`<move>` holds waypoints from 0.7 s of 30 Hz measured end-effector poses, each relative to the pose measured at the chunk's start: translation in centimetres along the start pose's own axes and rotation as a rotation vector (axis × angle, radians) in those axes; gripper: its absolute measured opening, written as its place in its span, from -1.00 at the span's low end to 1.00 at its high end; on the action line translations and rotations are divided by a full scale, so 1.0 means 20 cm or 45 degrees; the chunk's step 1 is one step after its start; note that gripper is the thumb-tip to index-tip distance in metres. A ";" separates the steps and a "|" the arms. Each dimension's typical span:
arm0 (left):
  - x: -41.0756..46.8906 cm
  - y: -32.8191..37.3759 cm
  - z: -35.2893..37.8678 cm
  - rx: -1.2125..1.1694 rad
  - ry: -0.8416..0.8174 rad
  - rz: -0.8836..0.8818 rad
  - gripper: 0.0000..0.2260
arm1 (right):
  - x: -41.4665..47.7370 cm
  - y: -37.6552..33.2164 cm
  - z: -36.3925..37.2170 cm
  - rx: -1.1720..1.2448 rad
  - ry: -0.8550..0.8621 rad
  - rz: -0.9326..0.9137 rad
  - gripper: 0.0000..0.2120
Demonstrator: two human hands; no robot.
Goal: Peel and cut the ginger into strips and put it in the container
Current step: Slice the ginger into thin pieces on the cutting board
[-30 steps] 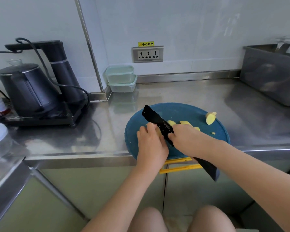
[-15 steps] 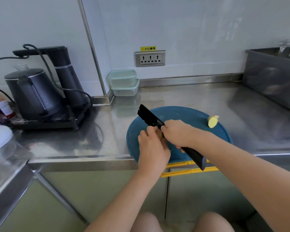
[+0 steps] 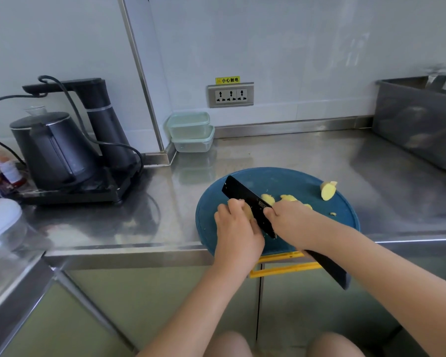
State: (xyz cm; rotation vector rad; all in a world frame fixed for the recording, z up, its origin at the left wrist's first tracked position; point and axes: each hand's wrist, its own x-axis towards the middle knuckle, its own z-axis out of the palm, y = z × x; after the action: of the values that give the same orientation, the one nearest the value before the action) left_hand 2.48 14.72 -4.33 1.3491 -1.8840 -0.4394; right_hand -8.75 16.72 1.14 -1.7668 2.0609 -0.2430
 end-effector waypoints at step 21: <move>0.00 0.01 -0.02 -0.151 0.016 -0.094 -0.85 | 0.12 -0.03 -0.08 0.028 -0.038 0.129 -0.73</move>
State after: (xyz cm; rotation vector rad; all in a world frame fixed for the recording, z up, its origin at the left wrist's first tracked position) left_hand 2.67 14.87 -3.82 1.3419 -1.7735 -0.5695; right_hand -9.10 14.05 2.31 -1.6378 2.1118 -0.2072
